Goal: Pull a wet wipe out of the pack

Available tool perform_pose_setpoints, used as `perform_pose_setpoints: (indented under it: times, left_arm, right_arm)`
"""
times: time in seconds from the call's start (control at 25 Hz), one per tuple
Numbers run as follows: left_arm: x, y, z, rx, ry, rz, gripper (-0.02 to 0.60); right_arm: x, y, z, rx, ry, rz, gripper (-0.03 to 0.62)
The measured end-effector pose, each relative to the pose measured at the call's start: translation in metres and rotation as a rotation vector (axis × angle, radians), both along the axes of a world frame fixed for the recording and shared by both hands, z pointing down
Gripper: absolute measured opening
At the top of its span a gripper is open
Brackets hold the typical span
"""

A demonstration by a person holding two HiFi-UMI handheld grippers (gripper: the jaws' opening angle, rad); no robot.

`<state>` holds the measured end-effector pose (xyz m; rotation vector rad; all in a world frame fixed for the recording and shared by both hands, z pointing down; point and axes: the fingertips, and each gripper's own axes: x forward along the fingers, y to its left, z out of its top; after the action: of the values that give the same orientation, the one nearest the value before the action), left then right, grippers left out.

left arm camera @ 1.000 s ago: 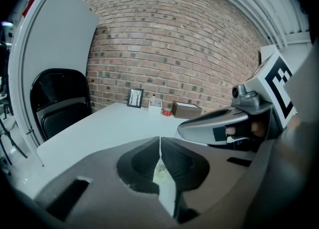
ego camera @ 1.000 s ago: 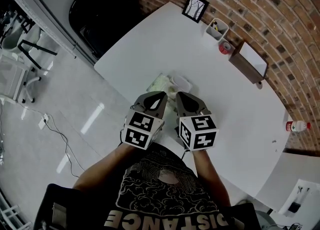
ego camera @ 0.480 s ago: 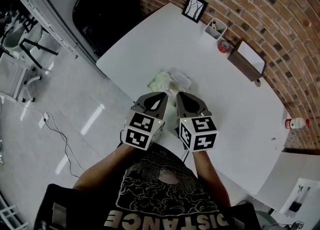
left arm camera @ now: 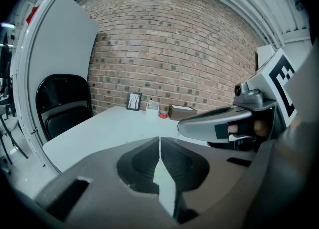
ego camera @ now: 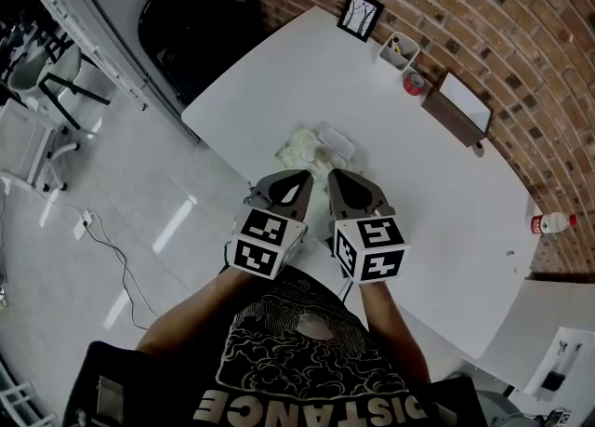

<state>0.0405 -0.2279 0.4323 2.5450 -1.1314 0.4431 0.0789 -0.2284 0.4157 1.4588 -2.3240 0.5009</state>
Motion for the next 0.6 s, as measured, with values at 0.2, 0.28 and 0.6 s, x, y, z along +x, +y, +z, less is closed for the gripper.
perform_pose_setpoints:
  times: [0.2,0.28,0.6]
  left_arm:
    - [0.001,0.005,-0.005,0.008,0.006,-0.007,0.02]
    - [0.002,0.007,-0.007,0.013,0.006,-0.008,0.02]
    - [0.003,0.017,-0.016,0.036,0.016,-0.019,0.02]
  right_arm:
    - [0.001,0.006,-0.006,0.015,-0.005,0.0,0.015]
    - [0.001,0.009,-0.008,0.021,-0.005,-0.003,0.017]
    - [0.001,0.019,-0.016,0.042,-0.016,-0.005,0.016]
